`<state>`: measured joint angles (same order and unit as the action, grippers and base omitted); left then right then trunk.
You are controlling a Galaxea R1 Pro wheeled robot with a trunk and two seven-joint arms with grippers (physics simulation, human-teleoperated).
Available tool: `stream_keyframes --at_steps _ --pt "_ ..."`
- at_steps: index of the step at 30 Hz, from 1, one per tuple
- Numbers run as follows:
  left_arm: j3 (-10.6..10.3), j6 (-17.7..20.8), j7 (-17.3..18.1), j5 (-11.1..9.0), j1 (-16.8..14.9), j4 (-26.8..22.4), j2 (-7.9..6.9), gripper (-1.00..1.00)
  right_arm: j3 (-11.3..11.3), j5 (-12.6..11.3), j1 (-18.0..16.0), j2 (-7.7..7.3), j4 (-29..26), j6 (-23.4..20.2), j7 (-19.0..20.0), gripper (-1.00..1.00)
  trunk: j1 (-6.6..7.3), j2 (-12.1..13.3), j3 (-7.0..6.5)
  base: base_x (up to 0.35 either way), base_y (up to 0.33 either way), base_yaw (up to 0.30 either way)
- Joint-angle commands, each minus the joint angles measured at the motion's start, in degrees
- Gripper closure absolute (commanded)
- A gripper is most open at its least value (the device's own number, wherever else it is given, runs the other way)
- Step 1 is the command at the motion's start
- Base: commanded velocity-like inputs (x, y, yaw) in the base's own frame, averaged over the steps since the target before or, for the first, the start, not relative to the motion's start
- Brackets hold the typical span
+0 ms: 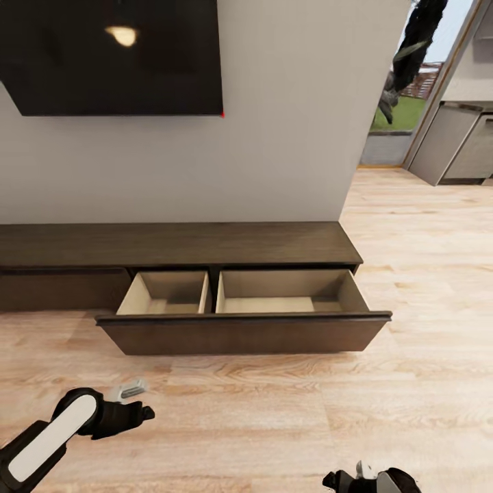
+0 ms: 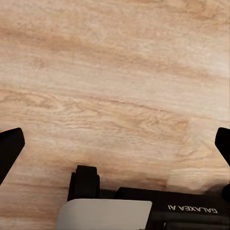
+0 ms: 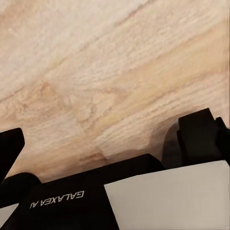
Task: Place each of the two pumpkins and all three candles from the living room inside a cabinet in the living room (use any cabinet), then make sure every cabinet is closed, and position the cauldron so it is next to a table in the living room.
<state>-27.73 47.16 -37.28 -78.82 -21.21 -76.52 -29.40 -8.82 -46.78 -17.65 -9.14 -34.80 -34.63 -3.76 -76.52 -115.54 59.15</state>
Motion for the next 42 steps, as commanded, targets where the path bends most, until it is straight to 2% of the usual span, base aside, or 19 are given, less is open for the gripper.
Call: stream_keyframes --at_steps 1,2,3,6,8,10,12,15,20,23,29,32,35,38,42 --pt "-0.09 -0.07 -0.64 0.5 -0.06 0.22 0.45 -1.0 -0.39 -0.32 -0.01 0.23 -0.81 -0.09 -1.55 -1.0 0.23 0.39 -0.14 0.0 0.0 0.0" --pt "0.06 -0.06 -0.66 2.55 -0.06 0.67 1.47 -1.0 -0.46 -0.17 -0.01 0.72 -1.84 -0.09 -3.2 -1.0 0.45 0.79 -0.32 0.0 0.0 0.0" --pt "0.39 -0.05 -0.66 7.75 -0.06 2.4 4.61 -1.0 -0.64 0.08 -0.04 1.87 -3.54 -0.09 -5.71 -1.0 0.67 1.2 -0.5 0.0 0.0 0.0" --pt "0.41 -0.21 -0.75 9.21 -0.06 3.94 6.22 -1.0 -1.64 0.35 -0.08 2.11 -3.86 0.13 -6.24 -1.0 1.33 2.4 -1.04 0.0 0.0 0.0" --pt "0.4 -0.37 -0.92 9.52 -0.06 4.36 6.79 -1.0 -2.25 0.93 -0.09 2.17 -3.92 0.37 -6.47 -1.0 1.77 3.2 -1.39 0.0 0.0 0.0" --pt "0.4 -0.5 -1.02 9.74 -0.06 4.63 7.01 -1.0 -2.47 2.19 -0.1 2.2 -3.94 0.51 -6.8 -1.0 2.21 4.0 -1.75 0.0 0.0 0.0" --pt "0.39 -0.67 -1.05 10.46 -0.06 5.22 7.26 -1.0 -2.6 5.25 -0.1 2.25 -3.95 0.69 -8.04 -1.0 2.65 4.81 -2.11 0.0 0.0 0.0" --pt "0.44 -0.91 -1.03 13.18 -0.06 6.27 8.37 -1.0 -2.67 9.78 -0.12 2.71 -3.94 1.11 -9.53 -1.0 3.31 6.01 -2.65 0.0 0.0 0.022" --pt "0.53 -2.13 -0.72 18.32 -0.12 10.35 11.07 -1.0 -3.05 13.38 -0.17 4.45 -3.67 2.55 -10.12 -1.0 4.41 8.01 -3.55 0.0 0.0 0.161" --pt "0.72 -3.99 -0.53 20.21 -0.14 12.09 11.65 -1.0 -4.01 15.54 -0.18 5.01 -3.54 3.23 -10.18 -1.0 5.07 9.22 -4.09 0.0 0.0 0.253" --pt "0.45 -10.72 -0.08 21.93 -0.15 20.08 11.83 -1.0 -4.92 18.35 -0.19 6.36 -3.24 5.71 -11.06 -1.0 6.38 11.62 -5.14 0.0 0.0 0.271" --pt "0.06 -13.86 0.89 22.11 -0.12 24.73 11.89 -1.0 -5.05 19.98 -0.19 7.85 -3.08 6.23 -12.92 -1.0 7.04 12.83 -5.6 0.0 0.0 0.274" --pt "-0.24 -14.97 4.01 22.3 -0.14 26.45 11.9 -1.0 -5.09 21.37 -0.19 9.1 -2.99 6.65 -13.57 -1.0 7.7 14.03 -6.03 0.0 0.0 0.272" --pt "-0.23 -15.36 6.48 22.84 -0.12 27.91 11.9 -1.0 -5.07 22.42 -0.19 9.65 -2.9 8.35 -13.77 -1.0 8.36 15.23 -6.45 0.0 0.0 0.27" --pt "-0.16 -17.23 7.16 22.98 -0.11 30.52 11.91 -1.0 -5.08 22.8 -0.19 9.89 -2.83 10.21 -13.89 -1.0 9.24 16.84 -6.98 0.0 0.0 0.266"
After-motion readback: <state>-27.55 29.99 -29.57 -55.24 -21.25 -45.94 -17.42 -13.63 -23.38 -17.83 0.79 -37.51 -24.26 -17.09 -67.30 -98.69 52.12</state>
